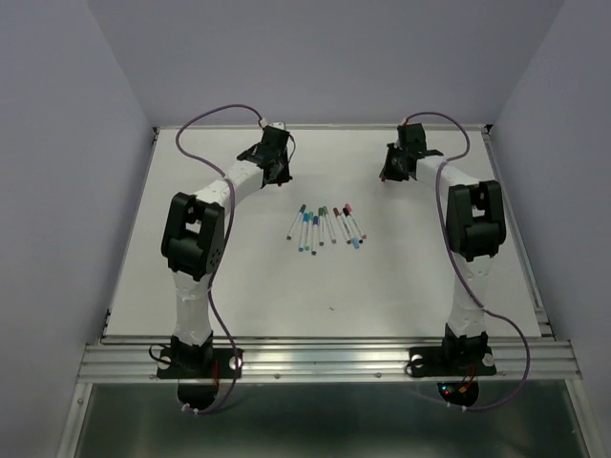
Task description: Open the pen caps
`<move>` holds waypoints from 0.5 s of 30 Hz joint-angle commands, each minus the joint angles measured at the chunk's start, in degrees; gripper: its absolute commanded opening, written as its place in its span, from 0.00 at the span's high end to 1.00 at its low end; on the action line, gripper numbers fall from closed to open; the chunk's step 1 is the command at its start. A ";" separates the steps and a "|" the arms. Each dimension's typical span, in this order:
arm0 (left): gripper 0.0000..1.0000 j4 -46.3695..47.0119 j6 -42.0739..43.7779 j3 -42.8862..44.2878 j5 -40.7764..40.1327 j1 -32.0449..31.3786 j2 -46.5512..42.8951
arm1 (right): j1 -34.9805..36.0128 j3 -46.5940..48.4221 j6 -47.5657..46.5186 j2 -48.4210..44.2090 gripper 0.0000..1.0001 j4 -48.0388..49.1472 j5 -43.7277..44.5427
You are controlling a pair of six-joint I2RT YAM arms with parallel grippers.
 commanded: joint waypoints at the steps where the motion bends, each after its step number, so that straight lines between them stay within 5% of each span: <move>1: 1.00 -2.92 3.49 8.14 -1.77 1.95 3.75 | 1.74 9.19 -1.53 4.03 0.98 -4.06 2.33; 15: 1.00 -5.99 7.71 20.99 -0.27 4.59 15.89 | 3.86 19.40 -2.68 13.10 0.87 -7.68 7.34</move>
